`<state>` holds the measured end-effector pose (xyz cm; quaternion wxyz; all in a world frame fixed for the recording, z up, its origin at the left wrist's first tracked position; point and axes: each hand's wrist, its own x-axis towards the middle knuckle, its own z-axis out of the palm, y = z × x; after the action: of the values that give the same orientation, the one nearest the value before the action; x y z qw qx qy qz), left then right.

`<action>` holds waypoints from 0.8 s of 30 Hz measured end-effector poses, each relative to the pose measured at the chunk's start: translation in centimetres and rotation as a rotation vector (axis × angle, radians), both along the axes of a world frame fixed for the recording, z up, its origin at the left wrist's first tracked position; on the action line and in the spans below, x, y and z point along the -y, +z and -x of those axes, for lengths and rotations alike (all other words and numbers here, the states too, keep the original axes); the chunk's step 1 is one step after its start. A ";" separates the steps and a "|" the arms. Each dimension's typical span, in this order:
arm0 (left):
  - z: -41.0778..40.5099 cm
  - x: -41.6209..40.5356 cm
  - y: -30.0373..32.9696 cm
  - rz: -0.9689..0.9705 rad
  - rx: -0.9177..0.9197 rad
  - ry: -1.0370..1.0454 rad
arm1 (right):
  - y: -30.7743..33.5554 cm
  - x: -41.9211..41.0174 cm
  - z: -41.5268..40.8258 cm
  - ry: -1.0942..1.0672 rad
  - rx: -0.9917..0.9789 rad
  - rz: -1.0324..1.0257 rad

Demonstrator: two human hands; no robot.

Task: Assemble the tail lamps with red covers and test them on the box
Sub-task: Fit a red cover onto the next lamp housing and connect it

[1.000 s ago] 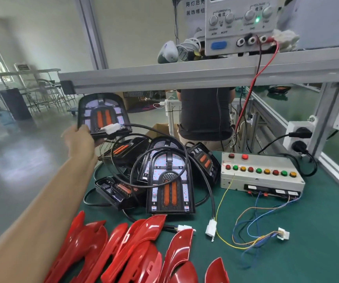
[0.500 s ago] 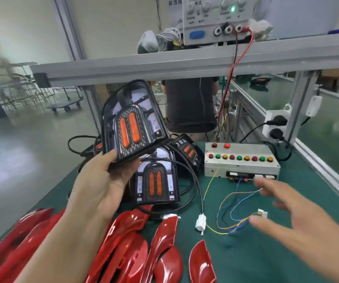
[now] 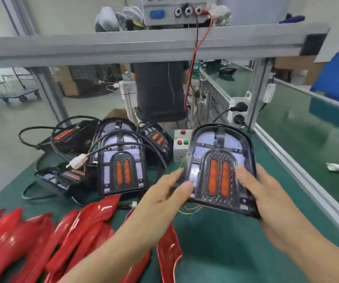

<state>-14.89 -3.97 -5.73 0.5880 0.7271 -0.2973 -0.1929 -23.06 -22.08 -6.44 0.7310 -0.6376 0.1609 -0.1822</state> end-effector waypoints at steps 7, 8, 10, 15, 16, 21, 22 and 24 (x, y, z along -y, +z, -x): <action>-2.6 -3.7 1.9 -0.264 0.449 0.159 | -4.2 4.1 1.2 0.018 -0.400 -0.095; -2.1 -4.3 2.4 -0.314 0.492 0.127 | -4.5 4.4 1.1 0.015 -0.418 -0.094; -0.6 -5.2 2.6 -0.490 0.591 0.013 | -4.7 4.9 0.8 -0.004 -0.442 -0.048; 2.7 -3.8 -0.3 -0.859 0.735 -0.072 | -4.9 4.9 0.1 -0.081 -0.452 0.181; 2.8 -3.3 -1.3 -0.921 0.749 -0.029 | -4.9 4.7 0.1 -0.102 -0.450 0.238; 1.6 -2.1 -3.9 -1.069 0.807 0.147 | -4.5 4.2 1.1 -0.123 -0.495 0.520; 1.5 -1.8 -4.0 -1.069 0.803 0.160 | -4.4 4.2 1.2 -0.112 -0.502 0.556; 1.4 -1.4 -4.1 -1.059 0.779 0.181 | -4.2 4.3 1.4 -0.093 -0.497 0.582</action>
<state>-16.26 -2.53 -9.86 0.0147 0.9565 -0.2910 0.0145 -24.41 -26.35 -10.64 0.4493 -0.8351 0.3035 -0.0931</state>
